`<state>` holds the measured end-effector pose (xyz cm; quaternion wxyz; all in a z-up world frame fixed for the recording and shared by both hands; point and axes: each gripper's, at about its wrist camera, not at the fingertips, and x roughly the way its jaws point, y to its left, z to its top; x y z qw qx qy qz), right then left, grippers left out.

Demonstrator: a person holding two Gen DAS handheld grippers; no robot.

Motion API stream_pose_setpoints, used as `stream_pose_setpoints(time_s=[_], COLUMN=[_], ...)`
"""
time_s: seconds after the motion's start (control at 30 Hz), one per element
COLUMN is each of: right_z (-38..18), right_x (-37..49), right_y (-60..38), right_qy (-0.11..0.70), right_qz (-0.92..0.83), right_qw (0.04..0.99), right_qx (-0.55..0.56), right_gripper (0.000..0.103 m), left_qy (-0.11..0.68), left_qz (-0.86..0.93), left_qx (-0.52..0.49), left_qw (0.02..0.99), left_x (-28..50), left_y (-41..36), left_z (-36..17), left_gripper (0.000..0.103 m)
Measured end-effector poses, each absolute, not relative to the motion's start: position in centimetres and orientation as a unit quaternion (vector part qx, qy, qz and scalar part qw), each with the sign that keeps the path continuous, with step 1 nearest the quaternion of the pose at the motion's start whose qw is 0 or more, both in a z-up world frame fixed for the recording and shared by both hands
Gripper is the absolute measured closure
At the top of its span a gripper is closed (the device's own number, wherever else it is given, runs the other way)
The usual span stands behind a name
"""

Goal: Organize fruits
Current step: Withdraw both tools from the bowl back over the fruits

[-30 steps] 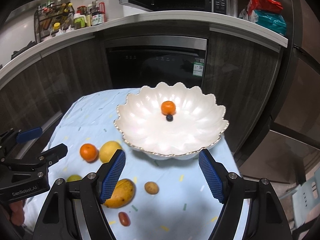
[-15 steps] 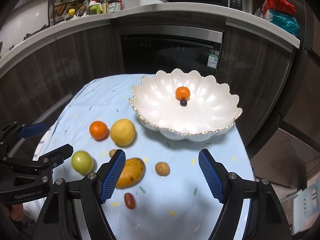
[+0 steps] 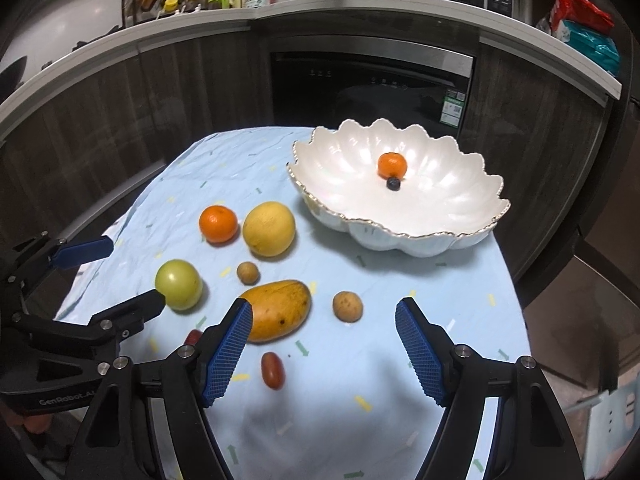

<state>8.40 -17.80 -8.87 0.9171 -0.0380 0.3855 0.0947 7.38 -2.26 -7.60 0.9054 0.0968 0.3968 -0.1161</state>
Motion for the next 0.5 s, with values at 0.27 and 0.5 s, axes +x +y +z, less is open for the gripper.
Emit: stream_pose_setpoints(time_s=[0.27,0.5], right_z=[-9.8,-10.6], right_x=[8.0,7.7], right_y=[-17.5,-17.1], right_qy=[0.395,0.398], right_qz=[0.116,0.132], right_qw=[0.910,0.906], right_qx=[-0.041,-0.048], right_gripper=[0.037,0.038], left_qy=[0.408,0.420], left_qz=[-0.130,-0.140], left_qx=[0.106,0.104], left_qw=[0.898,0.891], left_x=[6.9,6.7], left_y=[-2.8,-3.1], left_z=[-8.9,-10.0], left_gripper=[0.035,0.040])
